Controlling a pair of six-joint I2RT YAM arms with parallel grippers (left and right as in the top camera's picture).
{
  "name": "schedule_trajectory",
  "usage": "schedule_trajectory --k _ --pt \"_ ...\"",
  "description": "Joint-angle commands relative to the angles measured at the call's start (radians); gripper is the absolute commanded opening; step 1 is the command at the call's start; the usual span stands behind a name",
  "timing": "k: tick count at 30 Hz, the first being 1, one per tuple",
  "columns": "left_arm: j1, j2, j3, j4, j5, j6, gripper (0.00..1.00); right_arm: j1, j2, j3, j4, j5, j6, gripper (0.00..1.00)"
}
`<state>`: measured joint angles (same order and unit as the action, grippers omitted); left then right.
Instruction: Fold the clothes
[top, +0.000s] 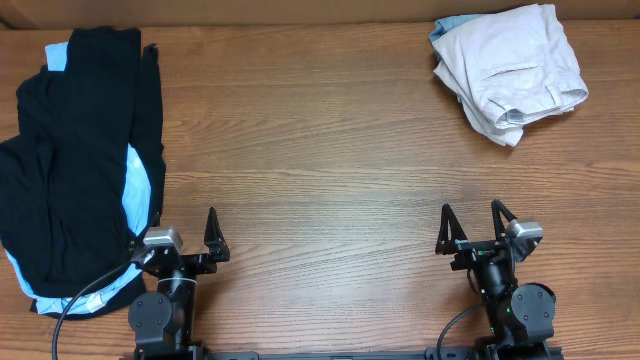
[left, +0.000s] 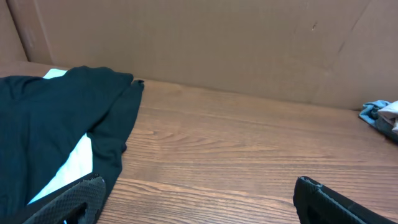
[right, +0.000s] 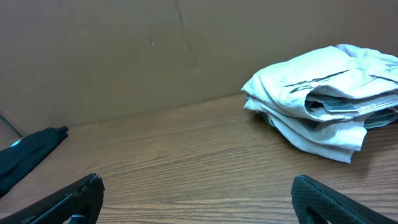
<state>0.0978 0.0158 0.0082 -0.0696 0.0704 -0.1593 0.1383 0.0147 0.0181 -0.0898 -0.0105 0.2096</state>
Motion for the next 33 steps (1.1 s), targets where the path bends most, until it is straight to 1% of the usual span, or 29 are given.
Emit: schedule_trajectory --k 1,20,24,29,33 --pt "-0.006 -0.010 -0.003 -0.003 -0.011 -0.013 1.00 0.005 -0.012 -0.010 0.007 0.010 0.007 1.00" --pt "-0.006 -0.010 -0.003 -0.002 0.005 -0.013 1.00 0.005 -0.012 -0.010 0.007 0.006 0.008 1.00" --pt "-0.006 -0.010 -0.003 0.022 0.045 -0.025 1.00 0.005 -0.012 -0.010 0.014 -0.080 0.008 1.00" --pt "-0.006 -0.010 0.040 0.008 0.140 -0.025 1.00 0.005 -0.012 0.032 -0.033 -0.156 0.008 1.00" --pt "-0.006 -0.003 0.139 -0.074 0.145 -0.019 1.00 0.005 -0.011 0.116 -0.092 -0.160 0.007 1.00"
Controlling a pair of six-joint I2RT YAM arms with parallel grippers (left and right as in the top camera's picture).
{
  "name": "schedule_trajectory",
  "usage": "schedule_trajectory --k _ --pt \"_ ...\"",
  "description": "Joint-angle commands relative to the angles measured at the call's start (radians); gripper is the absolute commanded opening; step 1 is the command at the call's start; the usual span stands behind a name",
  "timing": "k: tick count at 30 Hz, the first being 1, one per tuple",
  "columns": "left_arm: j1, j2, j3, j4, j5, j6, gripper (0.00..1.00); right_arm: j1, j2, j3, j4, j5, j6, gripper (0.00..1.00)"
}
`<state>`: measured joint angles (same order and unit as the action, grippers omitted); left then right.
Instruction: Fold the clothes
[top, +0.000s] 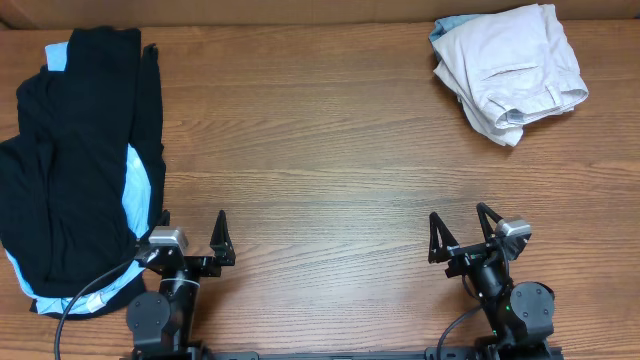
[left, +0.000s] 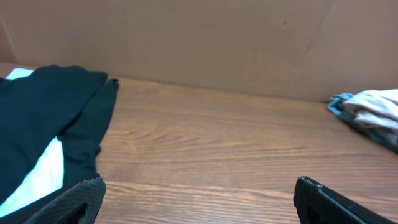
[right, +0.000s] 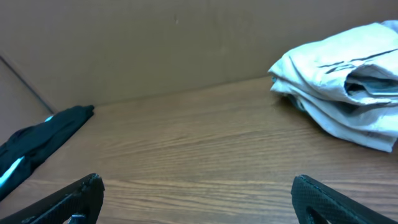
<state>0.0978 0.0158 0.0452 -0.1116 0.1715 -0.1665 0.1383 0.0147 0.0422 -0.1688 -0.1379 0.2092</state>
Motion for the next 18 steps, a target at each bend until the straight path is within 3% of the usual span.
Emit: schedule_trajectory --k 1,8,14,18 --pt "-0.006 0.007 0.133 -0.055 0.043 -0.012 1.00 0.005 -0.010 0.118 -0.026 -0.033 0.008 1.00" --pt "-0.006 0.204 0.411 -0.241 0.031 -0.002 1.00 0.005 0.122 0.366 -0.147 -0.033 0.008 1.00" --pt "-0.006 0.529 0.742 -0.472 0.035 0.033 1.00 0.005 0.381 0.626 -0.295 -0.042 0.007 1.00" --pt "-0.006 0.782 1.006 -0.690 0.036 0.120 1.00 0.005 0.592 0.792 -0.381 -0.051 0.007 1.00"
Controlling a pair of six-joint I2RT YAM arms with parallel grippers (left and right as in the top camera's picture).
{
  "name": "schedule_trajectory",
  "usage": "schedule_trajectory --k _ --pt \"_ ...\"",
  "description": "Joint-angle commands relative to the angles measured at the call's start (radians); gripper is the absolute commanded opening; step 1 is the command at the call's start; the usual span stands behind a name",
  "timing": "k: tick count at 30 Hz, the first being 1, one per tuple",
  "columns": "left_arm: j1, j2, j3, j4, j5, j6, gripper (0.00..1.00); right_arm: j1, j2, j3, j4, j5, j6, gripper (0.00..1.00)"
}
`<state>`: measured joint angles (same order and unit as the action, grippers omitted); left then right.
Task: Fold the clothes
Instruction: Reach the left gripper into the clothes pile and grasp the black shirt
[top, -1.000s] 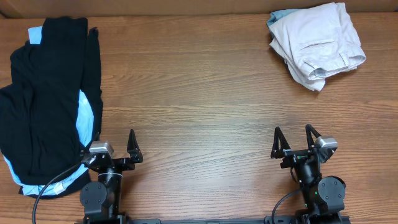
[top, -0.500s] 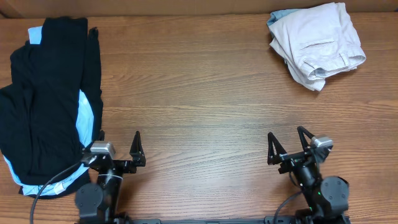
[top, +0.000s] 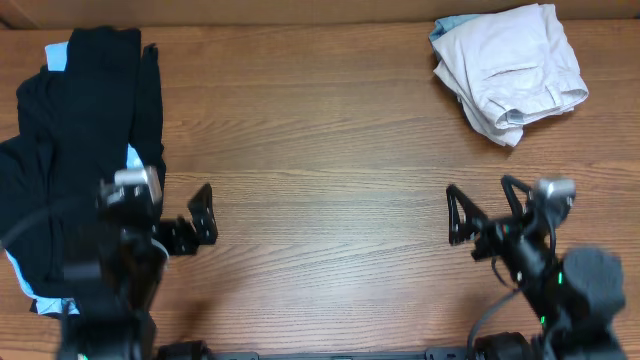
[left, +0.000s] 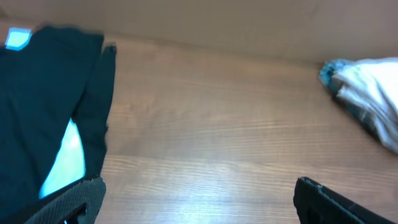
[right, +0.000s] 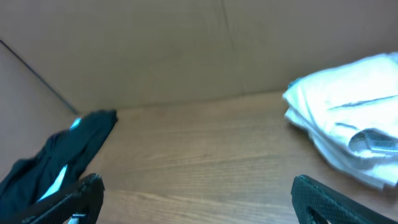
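Note:
A black garment with light-blue panels (top: 80, 150) lies crumpled along the table's left side; it also shows in the left wrist view (left: 43, 106) and the right wrist view (right: 56, 155). A folded pile of pale clothes (top: 510, 70) sits at the far right corner, and both wrist views catch it: (left: 367, 87), (right: 354, 137). My left gripper (top: 172, 222) hangs open above the table beside the black garment's right edge, with only bare wood between its fingers (left: 68, 202). My right gripper (top: 485, 212) is open over bare wood, well short of the pale pile.
The wooden table (top: 320, 150) stretches between the two heaps of clothes. A brown cardboard wall (right: 186, 50) closes off the far side. Cables trail from both arm bases at the front edge.
Both arms have risen from low at the front edge. The left gripper now sits higher and closer to the black garment. The right one is higher and further right. Both stay open.
At first both grippers rested low at the front edge, open, pointing across the table. Then the left had swung slightly right and the right slightly left. Now both are lifted above the table, and neither heap of clothes has moved.

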<state>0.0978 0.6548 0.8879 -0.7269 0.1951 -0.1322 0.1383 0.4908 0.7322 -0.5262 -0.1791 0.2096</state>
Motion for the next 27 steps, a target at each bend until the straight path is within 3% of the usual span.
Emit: schedule_trajectory --k 1,6,14,17,21,27 --pt "-0.006 0.197 0.219 -0.116 0.013 0.106 1.00 0.005 0.160 0.131 -0.035 -0.014 0.006 1.00" --pt "-0.006 0.447 0.418 -0.212 -0.029 0.155 1.00 0.005 0.408 0.228 -0.005 -0.101 0.004 1.00" --pt "0.095 0.707 0.462 -0.134 -0.172 0.044 1.00 0.005 0.702 0.228 0.148 -0.288 0.004 1.00" --pt "0.172 0.798 0.462 -0.123 -0.235 0.039 0.85 0.005 0.777 0.228 0.159 -0.332 0.004 1.00" --pt "0.259 0.925 0.462 -0.082 -0.247 0.031 0.78 0.005 0.848 0.227 0.171 -0.351 0.004 0.92" --pt "0.310 1.100 0.462 0.008 -0.328 0.050 0.83 0.005 0.904 0.227 0.170 -0.350 0.004 0.84"
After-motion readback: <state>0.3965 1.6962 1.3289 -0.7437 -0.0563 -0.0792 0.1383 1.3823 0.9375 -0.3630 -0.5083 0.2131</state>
